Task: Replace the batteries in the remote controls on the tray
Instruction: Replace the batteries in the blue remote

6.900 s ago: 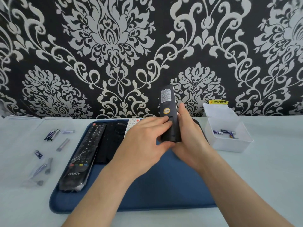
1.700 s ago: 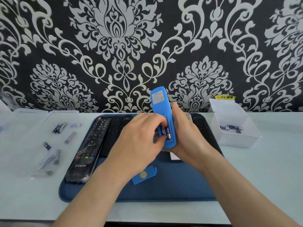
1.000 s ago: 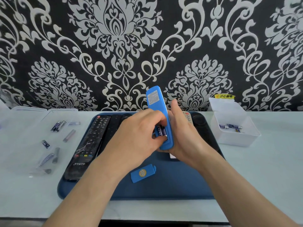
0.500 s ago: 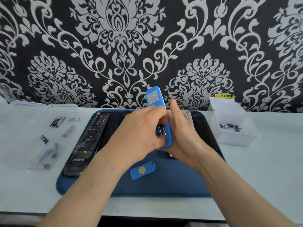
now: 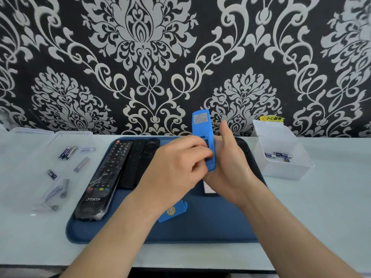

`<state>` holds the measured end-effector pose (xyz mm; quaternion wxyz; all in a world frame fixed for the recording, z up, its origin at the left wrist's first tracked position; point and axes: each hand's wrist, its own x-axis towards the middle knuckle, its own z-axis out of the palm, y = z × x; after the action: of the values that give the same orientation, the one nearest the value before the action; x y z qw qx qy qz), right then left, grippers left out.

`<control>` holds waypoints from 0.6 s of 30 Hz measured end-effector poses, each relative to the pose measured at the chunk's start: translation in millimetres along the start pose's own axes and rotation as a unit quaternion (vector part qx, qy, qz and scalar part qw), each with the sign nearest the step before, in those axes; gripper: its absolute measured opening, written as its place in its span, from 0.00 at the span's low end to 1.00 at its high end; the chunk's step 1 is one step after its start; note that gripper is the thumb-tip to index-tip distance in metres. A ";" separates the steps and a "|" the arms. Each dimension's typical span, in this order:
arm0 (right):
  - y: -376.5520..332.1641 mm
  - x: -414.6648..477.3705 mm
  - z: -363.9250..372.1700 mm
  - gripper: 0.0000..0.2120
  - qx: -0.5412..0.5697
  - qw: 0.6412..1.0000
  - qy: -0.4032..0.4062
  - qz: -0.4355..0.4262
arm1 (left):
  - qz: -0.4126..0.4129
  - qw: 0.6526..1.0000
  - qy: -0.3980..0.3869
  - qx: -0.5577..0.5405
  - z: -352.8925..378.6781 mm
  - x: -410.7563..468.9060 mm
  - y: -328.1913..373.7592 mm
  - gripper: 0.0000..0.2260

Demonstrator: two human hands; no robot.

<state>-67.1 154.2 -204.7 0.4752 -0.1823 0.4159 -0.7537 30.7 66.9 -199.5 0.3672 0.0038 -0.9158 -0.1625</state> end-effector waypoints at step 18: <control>2.5 1.9 -0.9 0.28 -0.004 1.000 0.031 0.000 | -0.403 0.712 0.226 -0.529 -17.0 16.3 -4.1 0.07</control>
<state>-67.1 152.5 -207.4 0.4614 -0.1608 0.4330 -0.7575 29.7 56.0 -178.3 0.4047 0.2140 -0.4823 -0.7469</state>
